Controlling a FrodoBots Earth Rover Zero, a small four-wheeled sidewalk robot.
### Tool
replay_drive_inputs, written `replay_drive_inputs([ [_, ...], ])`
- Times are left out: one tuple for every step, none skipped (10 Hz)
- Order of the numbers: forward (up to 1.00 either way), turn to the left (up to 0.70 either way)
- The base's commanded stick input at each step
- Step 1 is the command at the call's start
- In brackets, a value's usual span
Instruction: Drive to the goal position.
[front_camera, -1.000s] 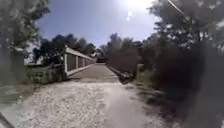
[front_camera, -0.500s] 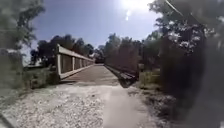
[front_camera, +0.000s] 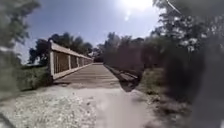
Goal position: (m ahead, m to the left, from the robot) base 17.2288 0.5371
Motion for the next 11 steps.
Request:
replay_drive_inputs([
  [0.7, 0.0],
  [0.7, 0.0],
  [0.7, 0.0],
  [0.7, 0.0],
  [0.7, 0.0],
  [0.7, 0.0],
  [0.7, 0.0],
  [0.7, 0.0],
  [0.7, 0.0],
  [0.7, 0.0],
  [0.7, 0.0],
])
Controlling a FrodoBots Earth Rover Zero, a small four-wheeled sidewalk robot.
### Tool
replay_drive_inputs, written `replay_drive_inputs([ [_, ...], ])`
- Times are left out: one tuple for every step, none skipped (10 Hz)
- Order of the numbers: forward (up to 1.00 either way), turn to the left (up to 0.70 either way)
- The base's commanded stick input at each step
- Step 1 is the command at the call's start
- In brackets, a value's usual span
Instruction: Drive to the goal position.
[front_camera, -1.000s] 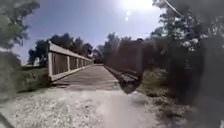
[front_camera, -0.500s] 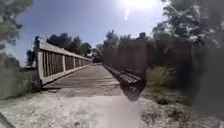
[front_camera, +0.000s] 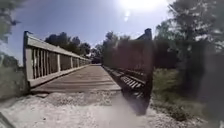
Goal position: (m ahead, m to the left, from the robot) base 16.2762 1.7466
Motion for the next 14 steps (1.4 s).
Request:
replay_drive_inputs([
  [0.7, 0.0],
  [0.7, 0.0],
  [0.7, 0.35],
  [0.7, 0.35],
  [0.7, 0.35],
  [0.7, 0.29],
  [0.7, 0.07],
  [0.7, 0.0],
  [0.7, 0.0],
  [0.7, 0.0],
  [0.7, 0.0],
  [0.7, 0.0],
  [0.7, 0.0],
  [0.7, 0.0],
])
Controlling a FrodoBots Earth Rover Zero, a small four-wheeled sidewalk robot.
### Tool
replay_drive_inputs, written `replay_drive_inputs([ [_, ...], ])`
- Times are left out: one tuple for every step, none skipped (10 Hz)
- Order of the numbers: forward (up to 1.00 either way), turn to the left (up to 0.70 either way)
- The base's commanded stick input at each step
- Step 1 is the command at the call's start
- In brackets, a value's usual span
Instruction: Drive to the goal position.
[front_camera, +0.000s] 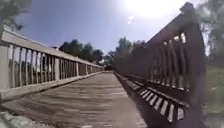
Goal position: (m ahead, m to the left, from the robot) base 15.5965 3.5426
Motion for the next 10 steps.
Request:
replay_drive_inputs([
  [0.7, 0.0],
  [0.7, 0.0],
  [0.7, 0.0],
  [0.7, 0.0],
  [0.7, 0.0],
  [0.7, 0.0],
  [0.7, 0.0],
  [0.7, 0.0],
  [0.7, 0.0],
  [0.7, 0.0],
])
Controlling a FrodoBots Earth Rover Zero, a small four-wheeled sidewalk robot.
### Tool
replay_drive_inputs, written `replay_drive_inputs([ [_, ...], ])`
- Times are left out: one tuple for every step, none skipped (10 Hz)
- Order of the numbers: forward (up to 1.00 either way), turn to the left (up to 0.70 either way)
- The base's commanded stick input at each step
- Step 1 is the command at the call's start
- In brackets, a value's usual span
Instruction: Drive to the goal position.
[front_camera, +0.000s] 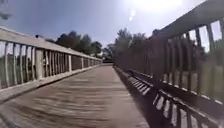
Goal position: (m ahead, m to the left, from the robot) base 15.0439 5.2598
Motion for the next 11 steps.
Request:
replay_drive_inputs([
  [0.7, 0.0],
  [0.7, 0.0],
  [0.7, 0.0],
  [0.7, 0.0],
  [0.7, 0.0],
  [0.7, 0.0],
  [0.7, 0.0],
  [0.7, 0.0],
  [0.7, 0.0],
  [0.7, 0.0],
  [0.7, 0.0],
])
